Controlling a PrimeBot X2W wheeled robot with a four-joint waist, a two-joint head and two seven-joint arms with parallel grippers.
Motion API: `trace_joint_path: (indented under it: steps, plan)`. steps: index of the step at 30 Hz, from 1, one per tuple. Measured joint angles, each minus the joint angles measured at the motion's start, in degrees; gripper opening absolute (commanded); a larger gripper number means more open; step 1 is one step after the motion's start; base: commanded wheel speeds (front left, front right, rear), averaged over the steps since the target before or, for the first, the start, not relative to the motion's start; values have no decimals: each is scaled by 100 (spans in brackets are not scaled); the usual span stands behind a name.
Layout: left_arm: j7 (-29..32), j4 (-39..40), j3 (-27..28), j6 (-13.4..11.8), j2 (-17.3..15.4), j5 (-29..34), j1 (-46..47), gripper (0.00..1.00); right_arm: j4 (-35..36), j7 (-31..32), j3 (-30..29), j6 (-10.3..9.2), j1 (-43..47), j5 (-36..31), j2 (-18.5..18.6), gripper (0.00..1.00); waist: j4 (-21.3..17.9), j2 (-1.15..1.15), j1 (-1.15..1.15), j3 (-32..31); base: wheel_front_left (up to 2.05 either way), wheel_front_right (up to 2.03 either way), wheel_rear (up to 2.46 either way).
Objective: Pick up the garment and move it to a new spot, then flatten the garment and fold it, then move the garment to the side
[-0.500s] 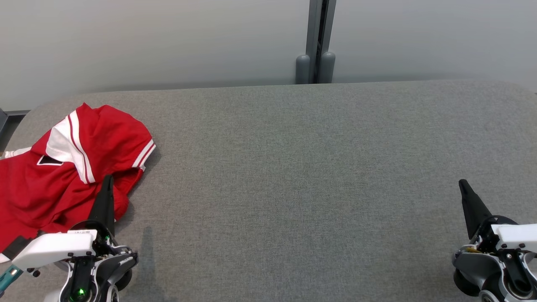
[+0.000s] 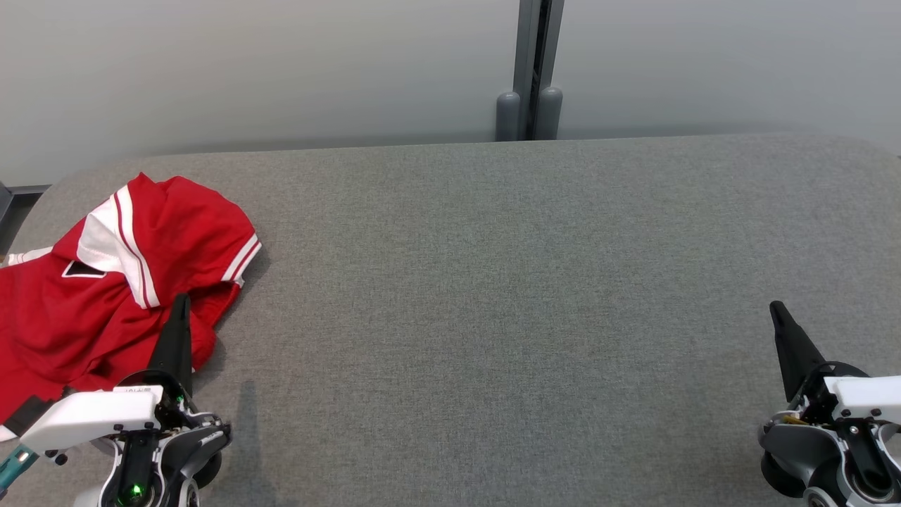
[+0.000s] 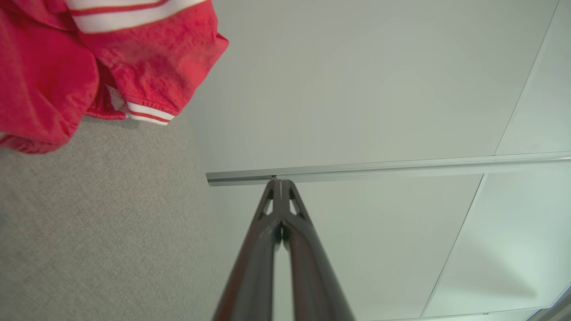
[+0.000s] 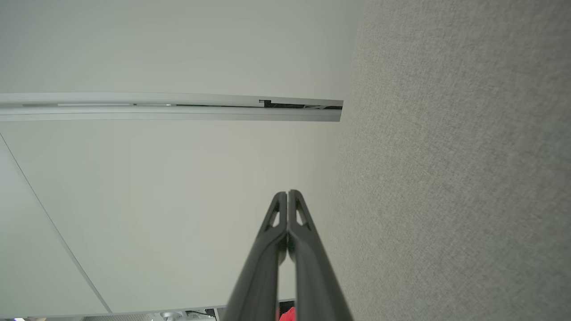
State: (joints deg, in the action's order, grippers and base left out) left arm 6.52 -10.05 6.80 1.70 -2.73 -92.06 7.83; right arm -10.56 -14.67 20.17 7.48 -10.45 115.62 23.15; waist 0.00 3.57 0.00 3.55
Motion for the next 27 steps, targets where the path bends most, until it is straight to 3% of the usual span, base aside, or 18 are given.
trace_joint_path:
  steps: [27]
  plan:
    - [0, 0, 0, 0, 0, 0, 0, 0, 0, 0, 1, 0, 0, 0, 1, 0, 0, 0, 0, 0, 0, 0, 0]
